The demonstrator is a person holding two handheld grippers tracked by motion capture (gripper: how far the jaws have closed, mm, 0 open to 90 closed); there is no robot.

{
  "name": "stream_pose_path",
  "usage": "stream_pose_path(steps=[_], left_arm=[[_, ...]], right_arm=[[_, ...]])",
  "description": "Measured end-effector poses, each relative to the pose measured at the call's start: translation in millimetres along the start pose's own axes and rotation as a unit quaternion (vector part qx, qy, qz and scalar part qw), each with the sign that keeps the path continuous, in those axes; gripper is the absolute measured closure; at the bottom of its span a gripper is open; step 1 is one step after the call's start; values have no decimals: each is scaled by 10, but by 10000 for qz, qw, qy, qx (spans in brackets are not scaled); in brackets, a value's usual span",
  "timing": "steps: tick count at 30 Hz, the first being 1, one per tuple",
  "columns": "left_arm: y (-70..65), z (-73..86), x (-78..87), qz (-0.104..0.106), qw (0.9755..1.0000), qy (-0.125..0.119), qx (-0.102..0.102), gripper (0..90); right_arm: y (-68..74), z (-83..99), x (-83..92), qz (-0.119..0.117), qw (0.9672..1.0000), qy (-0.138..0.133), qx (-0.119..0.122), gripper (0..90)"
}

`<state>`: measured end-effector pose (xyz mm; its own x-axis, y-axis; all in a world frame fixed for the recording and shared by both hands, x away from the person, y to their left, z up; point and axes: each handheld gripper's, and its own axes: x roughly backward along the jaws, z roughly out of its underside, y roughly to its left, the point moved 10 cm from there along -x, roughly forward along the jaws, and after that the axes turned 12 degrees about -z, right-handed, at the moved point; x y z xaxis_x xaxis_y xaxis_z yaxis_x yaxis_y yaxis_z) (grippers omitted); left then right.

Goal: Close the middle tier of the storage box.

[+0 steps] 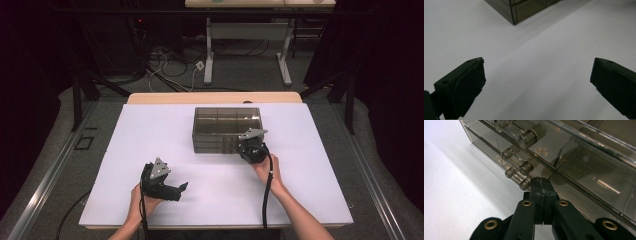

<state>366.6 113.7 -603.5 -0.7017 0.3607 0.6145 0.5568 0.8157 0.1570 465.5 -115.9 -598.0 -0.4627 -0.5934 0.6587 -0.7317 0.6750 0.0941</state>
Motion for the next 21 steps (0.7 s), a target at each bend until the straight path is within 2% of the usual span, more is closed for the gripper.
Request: stream_pose_path(steps=[6,16,20,21], left_arm=[[10,0,-3,-26,10000,-42,53,0],[14,27,4,-8,10000,23,9,0],[11,22,6,-51,10000,14,41,0],[10,19,2,-52,10000,-4,41,0]], right_arm=[[7,-8,0,-49,10000,17,9,900],[4,-11,1,-61,10000,-23,-12,900],[2,7,25,-91,9999,17,-71,877],[1,1,22,-107,9999,-46,-71,863]])
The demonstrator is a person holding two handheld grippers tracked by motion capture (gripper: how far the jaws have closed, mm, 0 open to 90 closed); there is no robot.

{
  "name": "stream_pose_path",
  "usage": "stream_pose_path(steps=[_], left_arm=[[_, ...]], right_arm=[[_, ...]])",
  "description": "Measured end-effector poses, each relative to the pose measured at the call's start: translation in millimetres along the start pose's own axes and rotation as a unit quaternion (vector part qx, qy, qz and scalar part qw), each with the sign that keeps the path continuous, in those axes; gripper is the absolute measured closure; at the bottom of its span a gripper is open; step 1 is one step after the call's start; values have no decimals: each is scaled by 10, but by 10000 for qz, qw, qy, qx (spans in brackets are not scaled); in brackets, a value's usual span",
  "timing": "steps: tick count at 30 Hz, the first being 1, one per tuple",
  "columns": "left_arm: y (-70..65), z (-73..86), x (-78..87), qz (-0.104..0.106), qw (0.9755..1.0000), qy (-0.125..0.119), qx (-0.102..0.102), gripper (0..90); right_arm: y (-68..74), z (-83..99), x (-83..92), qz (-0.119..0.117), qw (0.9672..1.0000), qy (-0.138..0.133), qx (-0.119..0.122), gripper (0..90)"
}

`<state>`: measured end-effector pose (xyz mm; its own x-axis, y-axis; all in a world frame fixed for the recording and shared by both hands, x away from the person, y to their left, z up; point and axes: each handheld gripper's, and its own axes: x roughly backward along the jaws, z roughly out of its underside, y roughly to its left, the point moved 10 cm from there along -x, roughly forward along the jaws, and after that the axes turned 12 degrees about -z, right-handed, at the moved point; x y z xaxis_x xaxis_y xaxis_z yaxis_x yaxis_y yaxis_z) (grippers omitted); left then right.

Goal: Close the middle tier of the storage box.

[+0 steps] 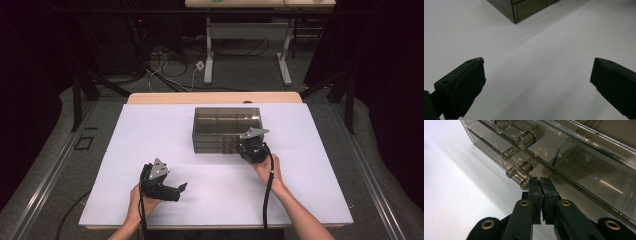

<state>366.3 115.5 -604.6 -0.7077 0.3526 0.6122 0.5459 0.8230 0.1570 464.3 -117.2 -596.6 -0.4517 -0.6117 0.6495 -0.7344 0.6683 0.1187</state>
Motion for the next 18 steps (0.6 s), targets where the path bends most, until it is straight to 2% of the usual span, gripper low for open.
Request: stream_pose_path(steps=[3,4,7,10,13,14,15,18], left_arm=[[7,-2,6,-17,10000,-7,5,0],[11,0,5,-23,10000,4,12,0],[15,4,9,-57,10000,27,9,0],[13,2,11,-54,10000,43,28,0],[9,-8,20,-48,10000,64,-24,0],[4,-21,17,-74,10000,26,16,0],[3,-25,21,-80,10000,36,-3,0],[3,-41,33,-132,9999,-12,9,0]], right_arm=[[13,11,4,-30,10000,7,4,785],[18,29,19,-27,9999,112,-9,746],[39,48,39,-80,9998,174,-7,596],[52,79,87,-132,9995,259,-103,481],[75,86,116,-257,9995,159,-118,390],[89,112,149,-309,9990,281,-125,364],[99,106,156,-323,9993,175,-102,339],[143,153,213,-385,9990,219,-98,234]])
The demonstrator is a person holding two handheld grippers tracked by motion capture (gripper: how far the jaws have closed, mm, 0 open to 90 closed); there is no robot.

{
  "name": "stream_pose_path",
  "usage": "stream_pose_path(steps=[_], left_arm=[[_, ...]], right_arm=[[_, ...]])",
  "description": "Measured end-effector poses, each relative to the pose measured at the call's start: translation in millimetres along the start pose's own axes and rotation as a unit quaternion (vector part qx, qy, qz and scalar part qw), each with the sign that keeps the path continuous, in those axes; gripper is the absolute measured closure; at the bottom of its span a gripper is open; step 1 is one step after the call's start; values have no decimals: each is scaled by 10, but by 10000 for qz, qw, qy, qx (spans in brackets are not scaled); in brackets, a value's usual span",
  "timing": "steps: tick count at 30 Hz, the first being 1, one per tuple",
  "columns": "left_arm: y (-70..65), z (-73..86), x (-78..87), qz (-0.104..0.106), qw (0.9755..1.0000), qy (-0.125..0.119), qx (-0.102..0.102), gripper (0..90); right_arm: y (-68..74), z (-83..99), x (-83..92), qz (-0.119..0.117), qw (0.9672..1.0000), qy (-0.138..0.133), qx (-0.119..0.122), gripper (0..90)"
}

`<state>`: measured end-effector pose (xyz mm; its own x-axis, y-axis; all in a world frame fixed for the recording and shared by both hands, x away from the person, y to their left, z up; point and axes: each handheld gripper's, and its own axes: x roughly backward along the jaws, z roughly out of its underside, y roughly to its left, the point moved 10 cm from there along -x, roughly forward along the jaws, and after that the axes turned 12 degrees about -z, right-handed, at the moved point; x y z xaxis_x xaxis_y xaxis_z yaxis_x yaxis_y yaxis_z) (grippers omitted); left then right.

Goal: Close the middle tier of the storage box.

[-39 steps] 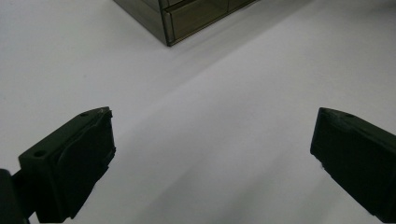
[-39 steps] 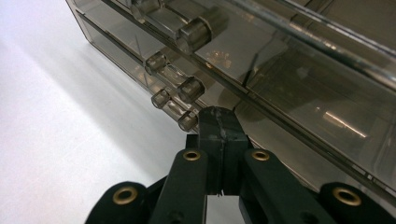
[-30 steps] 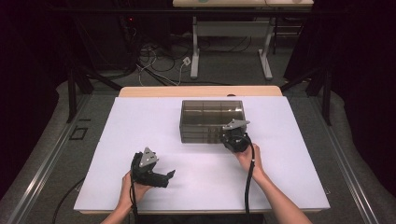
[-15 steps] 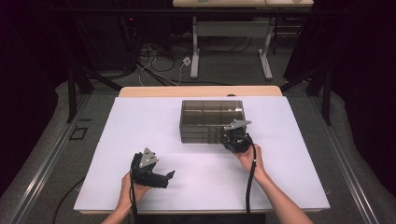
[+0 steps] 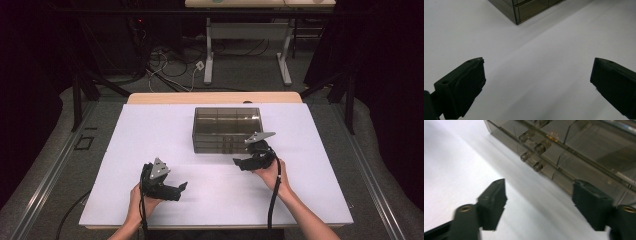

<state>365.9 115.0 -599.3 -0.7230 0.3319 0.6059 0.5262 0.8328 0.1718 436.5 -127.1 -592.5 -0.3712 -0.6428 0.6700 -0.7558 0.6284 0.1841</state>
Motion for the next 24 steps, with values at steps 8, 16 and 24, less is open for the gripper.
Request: stream_pose_path(steps=[8,16,24], left_arm=[[37,53,43,78,9999,65,66,0],[38,67,118,56,10000,51,-31,0],[67,129,174,17,9999,90,-56,0]], right_arm=[[106,118,122,-69,9999,1,95,113],[188,227,247,-155,9998,2,122,46],[260,320,380,-181,9997,-10,159,40]])
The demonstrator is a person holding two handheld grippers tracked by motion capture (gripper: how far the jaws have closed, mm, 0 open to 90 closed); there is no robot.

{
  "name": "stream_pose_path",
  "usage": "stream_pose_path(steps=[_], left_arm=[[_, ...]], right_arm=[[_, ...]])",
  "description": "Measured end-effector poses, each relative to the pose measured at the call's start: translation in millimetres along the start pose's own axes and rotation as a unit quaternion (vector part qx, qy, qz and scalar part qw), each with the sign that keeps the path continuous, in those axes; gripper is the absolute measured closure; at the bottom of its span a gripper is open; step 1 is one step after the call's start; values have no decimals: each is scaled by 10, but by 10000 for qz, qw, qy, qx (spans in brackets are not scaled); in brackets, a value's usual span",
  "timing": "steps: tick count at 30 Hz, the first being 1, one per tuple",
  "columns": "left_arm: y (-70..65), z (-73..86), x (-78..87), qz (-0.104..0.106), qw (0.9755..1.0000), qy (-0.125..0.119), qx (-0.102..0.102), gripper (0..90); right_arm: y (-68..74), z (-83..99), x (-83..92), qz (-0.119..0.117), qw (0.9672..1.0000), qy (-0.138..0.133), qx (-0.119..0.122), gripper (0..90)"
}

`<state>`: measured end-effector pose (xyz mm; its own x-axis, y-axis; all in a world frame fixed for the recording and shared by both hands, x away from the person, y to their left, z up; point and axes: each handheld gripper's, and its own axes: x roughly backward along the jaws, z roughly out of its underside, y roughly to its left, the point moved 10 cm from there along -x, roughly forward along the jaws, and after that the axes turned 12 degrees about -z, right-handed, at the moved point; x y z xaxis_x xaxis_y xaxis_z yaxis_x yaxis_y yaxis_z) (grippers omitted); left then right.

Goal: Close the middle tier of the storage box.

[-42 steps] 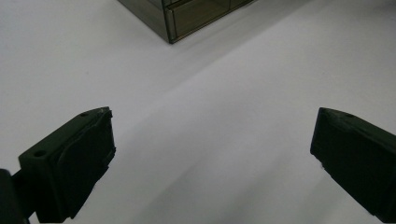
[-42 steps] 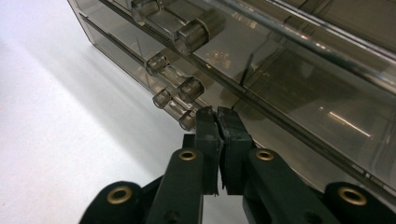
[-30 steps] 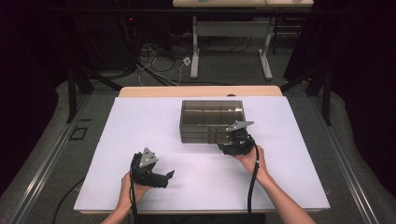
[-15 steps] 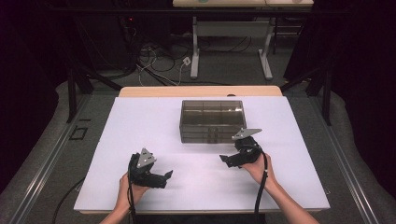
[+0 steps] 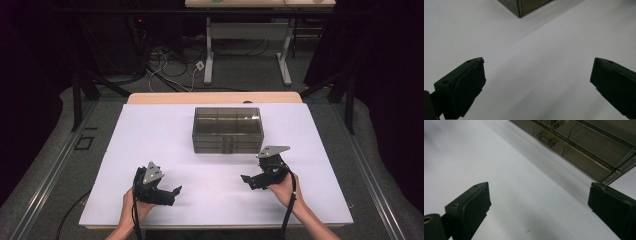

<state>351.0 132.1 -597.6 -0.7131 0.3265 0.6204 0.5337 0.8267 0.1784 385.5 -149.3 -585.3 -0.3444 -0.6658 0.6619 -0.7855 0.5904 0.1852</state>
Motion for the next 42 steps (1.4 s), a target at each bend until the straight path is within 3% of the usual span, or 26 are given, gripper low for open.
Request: stream_pose_path(steps=[6,11,15,27,42], left_arm=[[39,47,64,-30,10000,46,-78,0],[66,67,112,-76,10000,-4,-11,0],[73,105,152,-98,9999,-4,46,0],[110,236,301,-160,9999,-14,31,0],[111,359,383,-156,9999,-9,61,0]], right_arm=[[51,74,96,32,10000,-5,28,36],[79,160,170,55,10000,55,3,30],[110,193,228,89,9999,-51,3,27],[213,388,407,200,9998,-49,86,23],[299,635,544,342,9994,-103,18,22]])
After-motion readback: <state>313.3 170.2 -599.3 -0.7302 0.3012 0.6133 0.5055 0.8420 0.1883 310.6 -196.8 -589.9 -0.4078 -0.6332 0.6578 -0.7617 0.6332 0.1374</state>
